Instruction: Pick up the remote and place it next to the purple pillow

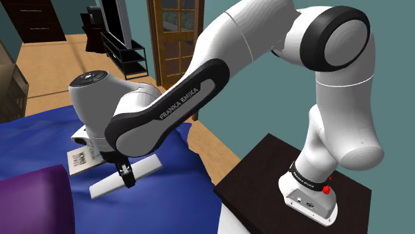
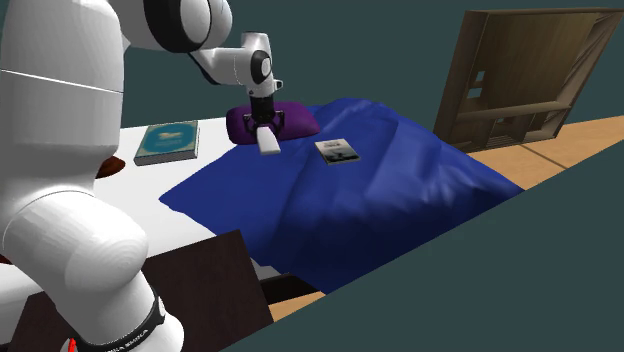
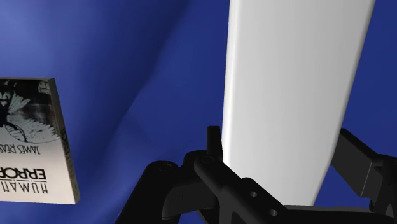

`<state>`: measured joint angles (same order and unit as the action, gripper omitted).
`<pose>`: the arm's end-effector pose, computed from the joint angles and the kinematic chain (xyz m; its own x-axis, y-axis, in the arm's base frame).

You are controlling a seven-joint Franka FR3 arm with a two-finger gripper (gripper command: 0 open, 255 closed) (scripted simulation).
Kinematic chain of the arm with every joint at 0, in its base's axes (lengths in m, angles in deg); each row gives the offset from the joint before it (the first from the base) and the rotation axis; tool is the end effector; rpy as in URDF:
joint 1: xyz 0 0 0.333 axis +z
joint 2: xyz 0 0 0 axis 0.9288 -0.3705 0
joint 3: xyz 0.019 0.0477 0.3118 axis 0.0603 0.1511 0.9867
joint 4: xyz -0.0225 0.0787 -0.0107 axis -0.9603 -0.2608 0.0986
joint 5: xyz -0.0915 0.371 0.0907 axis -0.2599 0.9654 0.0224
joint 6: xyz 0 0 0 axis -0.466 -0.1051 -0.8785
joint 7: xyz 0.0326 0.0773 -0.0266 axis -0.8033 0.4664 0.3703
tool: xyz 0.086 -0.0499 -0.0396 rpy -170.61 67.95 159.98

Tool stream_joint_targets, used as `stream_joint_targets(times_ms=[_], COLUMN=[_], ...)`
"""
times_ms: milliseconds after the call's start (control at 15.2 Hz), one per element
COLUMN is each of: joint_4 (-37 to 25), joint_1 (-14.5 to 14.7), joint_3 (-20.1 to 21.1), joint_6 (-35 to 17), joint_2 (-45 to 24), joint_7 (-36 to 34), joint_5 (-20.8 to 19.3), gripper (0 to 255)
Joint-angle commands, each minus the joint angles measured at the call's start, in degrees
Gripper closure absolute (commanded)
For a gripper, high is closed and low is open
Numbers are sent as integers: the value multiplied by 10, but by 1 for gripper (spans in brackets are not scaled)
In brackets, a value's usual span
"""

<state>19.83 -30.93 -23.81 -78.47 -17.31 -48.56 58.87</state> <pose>0.4282 0.4971 0.3070 0.1620 0.9868 -0.0086 0.9868 -0.1619 0.0075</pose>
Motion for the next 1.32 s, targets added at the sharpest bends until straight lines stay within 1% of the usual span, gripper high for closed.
stream_joint_targets(times_ms=[0, 1254], joint_4=[2, 11], joint_1=[1, 14], joint_3=[-2, -20], joint_6=[-11, -114], joint_2=[-9, -104], joint_7=[-2, -19], joint_5=[-3, -30], gripper=[255, 255])
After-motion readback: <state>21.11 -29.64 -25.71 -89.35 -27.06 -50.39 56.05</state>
